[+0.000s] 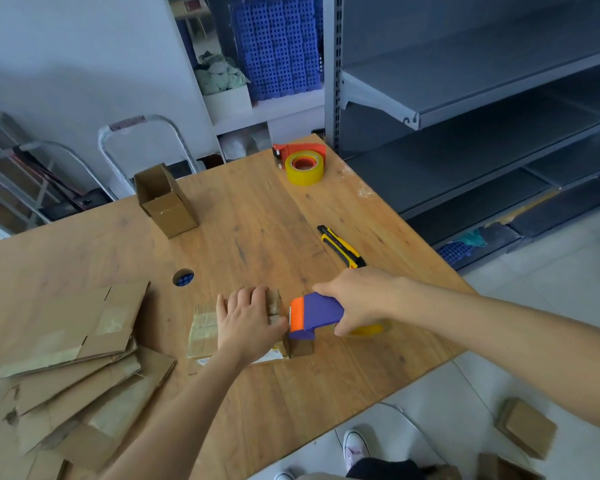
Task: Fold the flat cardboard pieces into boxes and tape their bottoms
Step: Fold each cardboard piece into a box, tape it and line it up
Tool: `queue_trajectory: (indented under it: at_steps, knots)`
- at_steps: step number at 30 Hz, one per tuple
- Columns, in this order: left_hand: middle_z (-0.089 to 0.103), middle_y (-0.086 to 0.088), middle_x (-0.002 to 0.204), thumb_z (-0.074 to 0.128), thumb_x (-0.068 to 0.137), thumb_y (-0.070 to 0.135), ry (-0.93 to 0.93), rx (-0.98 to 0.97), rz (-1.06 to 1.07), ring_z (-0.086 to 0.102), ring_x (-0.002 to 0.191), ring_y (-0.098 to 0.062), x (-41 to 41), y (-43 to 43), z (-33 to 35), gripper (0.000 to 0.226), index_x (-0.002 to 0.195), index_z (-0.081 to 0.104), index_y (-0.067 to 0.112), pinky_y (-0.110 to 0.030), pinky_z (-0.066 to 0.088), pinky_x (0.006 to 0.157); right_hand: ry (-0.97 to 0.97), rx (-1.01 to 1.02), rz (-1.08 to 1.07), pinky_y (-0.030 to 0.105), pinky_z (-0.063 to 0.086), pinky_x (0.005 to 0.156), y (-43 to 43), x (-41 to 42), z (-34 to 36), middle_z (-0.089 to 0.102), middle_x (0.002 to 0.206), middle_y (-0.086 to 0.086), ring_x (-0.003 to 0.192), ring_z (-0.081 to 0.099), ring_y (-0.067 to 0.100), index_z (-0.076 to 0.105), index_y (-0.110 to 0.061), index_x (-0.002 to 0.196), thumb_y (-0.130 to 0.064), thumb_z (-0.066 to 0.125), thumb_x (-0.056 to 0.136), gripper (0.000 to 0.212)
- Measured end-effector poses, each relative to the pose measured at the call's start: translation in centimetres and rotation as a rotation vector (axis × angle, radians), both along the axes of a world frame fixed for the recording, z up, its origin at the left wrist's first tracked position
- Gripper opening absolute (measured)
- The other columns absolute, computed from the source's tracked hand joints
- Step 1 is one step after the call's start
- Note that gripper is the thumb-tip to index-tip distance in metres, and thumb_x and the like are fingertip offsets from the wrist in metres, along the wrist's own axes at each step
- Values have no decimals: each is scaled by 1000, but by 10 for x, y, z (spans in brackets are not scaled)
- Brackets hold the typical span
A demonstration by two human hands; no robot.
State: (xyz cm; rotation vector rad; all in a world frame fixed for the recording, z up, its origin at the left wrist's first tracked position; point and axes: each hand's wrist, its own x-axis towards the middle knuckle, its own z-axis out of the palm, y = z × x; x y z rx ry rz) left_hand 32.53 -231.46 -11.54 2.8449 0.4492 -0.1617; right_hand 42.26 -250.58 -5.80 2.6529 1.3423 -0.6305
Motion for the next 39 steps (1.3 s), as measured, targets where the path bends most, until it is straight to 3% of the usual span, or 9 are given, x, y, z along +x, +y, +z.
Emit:
queue_trajectory:
  at_steps: [5,11,17,25,29,35,39]
  knots:
    - [42,3,139,34,70,57,12,-20,-3,28,136,-18,0,-2,3,73,135,39,25,-47,3,118,47,-33,7,36,51,62,9,3,4,56,87,-2,77,58,21,51,-21,108,-40,69,71,45]
    - [41,2,139,49,84,51,21,-27,-11,28,136,-20,1,-1,4,60,137,38,23,-47,2,118,87,-15,-21,31,43,57,1,2,5,55,82,-1,72,56,21,50,-21,103,-34,67,74,36]
    - [42,3,137,49,85,50,32,-14,-26,30,133,-20,1,-1,6,56,134,39,24,-47,5,118,-4,-11,43,34,50,63,-1,0,14,50,80,-4,73,55,22,47,-23,108,-31,65,77,36]
    - [42,2,137,48,86,53,44,-6,-25,31,133,-21,1,-2,5,58,135,38,25,-48,5,118,-115,-31,100,29,42,55,7,-6,17,39,70,-6,71,52,24,43,-22,100,-26,61,79,28]
    - [41,1,138,49,86,53,33,-6,-23,30,135,-22,1,-1,6,59,137,37,24,-48,4,118,-61,-60,57,33,50,61,12,-4,15,45,76,-5,74,54,22,48,-21,102,-25,62,76,30]
    - [41,0,139,49,86,53,35,-15,-24,29,135,-23,3,-2,8,60,137,38,23,-48,3,118,-4,-43,5,30,43,55,14,-1,11,53,77,-2,63,49,14,53,-19,98,-28,64,72,29]
    - [40,1,139,47,87,54,48,-6,-39,27,136,-23,0,1,3,60,138,36,24,-49,1,118,-55,-197,18,30,49,56,-6,-4,-8,60,83,-1,73,59,19,58,-19,99,-39,69,72,36]
